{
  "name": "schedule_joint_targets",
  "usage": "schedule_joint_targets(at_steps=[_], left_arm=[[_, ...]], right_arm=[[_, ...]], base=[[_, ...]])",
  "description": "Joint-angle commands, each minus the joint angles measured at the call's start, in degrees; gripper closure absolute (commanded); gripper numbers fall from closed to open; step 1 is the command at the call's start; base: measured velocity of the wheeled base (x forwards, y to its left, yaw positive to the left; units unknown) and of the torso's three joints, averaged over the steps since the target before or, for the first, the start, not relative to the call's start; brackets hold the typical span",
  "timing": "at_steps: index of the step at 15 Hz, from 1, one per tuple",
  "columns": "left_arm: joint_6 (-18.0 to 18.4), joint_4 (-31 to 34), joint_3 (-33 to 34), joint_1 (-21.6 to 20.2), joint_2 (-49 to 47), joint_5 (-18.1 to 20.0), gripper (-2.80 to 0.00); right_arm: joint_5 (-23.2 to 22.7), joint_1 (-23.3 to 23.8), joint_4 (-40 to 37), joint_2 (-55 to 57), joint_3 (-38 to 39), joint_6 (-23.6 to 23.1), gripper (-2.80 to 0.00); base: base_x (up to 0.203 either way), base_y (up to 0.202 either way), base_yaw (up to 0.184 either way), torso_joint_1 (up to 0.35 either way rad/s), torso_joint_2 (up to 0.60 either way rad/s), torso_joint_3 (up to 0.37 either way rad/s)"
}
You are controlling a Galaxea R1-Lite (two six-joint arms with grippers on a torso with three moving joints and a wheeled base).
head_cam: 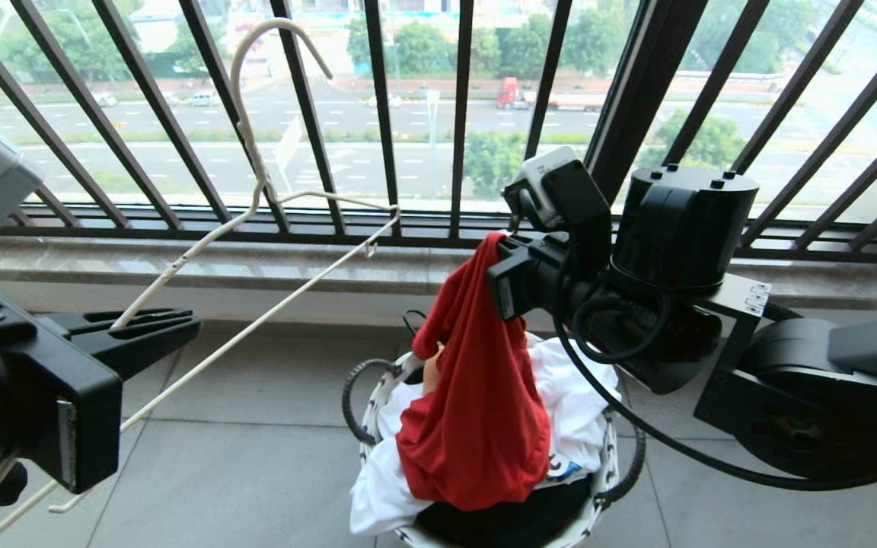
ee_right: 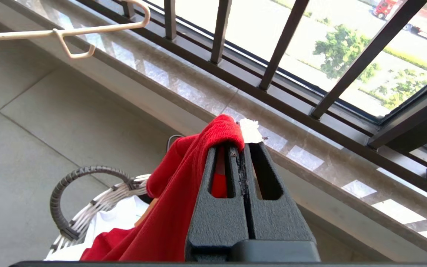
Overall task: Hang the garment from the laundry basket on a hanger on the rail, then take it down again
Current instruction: Pick up clothes from the basket
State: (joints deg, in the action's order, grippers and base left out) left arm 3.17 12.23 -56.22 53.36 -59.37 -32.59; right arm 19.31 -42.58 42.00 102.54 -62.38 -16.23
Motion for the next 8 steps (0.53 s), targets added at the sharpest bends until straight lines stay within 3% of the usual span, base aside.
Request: schedule_joint_targets(at_steps=[1,8], left_arm=[[0.08,0.19,0.41,-0.45,-0.57,-0.74,0.0],[1.93,-0.05,0.49,-2.19,-1.18,-2.39,0.0]], right_arm=[[0.19,-0.31,0.61,0.38,0.7,0.05,0.0],[1.24,-0.84,0.54,1.27,1.99,-0.73,0.0]], base=[[0.0,0.0,0.0,0.002,0.0,0.207],[0.0,0.0,0.0,0.002,0.0,0.202]])
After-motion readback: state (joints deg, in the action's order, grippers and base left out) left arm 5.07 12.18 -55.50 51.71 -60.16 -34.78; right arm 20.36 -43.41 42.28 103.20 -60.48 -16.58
